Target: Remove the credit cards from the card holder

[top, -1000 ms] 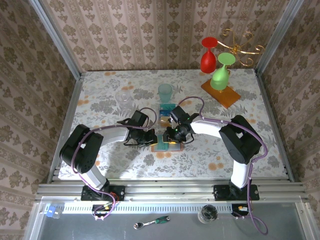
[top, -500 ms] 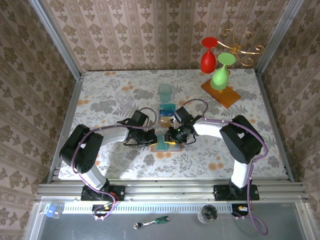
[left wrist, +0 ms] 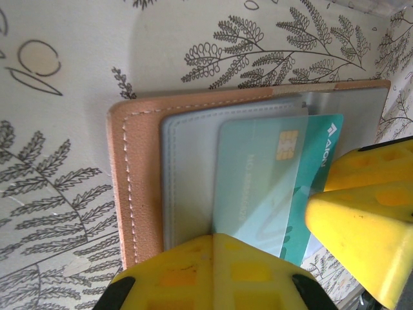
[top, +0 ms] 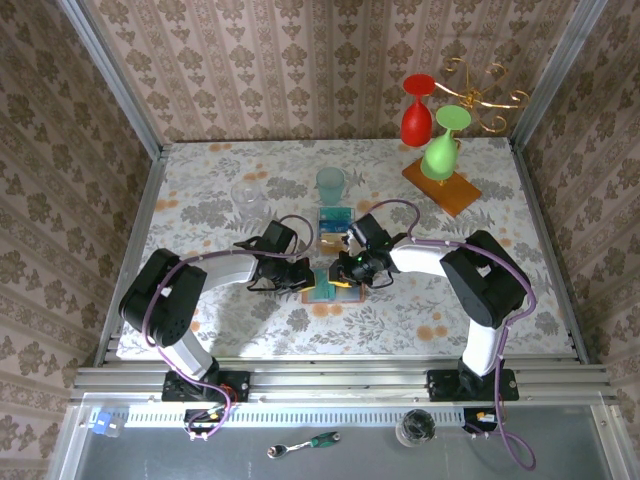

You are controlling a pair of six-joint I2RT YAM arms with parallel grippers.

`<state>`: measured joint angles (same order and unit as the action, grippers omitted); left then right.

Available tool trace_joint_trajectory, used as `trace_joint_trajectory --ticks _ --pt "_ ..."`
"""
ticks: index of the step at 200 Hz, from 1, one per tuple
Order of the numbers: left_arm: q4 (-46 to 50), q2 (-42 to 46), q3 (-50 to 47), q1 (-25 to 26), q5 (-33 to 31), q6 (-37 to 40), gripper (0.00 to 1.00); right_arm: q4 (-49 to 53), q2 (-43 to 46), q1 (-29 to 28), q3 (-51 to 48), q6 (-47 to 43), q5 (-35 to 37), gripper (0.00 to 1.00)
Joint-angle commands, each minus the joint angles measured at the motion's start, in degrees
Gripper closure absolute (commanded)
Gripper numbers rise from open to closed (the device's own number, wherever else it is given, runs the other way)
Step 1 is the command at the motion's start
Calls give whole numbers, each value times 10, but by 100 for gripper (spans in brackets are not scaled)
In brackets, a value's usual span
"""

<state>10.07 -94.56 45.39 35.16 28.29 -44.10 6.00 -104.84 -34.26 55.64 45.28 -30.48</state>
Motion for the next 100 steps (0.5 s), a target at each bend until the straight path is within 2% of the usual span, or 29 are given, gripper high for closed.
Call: trace_joint_trajectory --ticks 1,100 --pt "14 -10 -8 1 0 -4 100 -12 16 4 -7 6 -12 82" --pt "22 -10 -2 1 -1 -1 100 37 50 28 -21 -28 12 86"
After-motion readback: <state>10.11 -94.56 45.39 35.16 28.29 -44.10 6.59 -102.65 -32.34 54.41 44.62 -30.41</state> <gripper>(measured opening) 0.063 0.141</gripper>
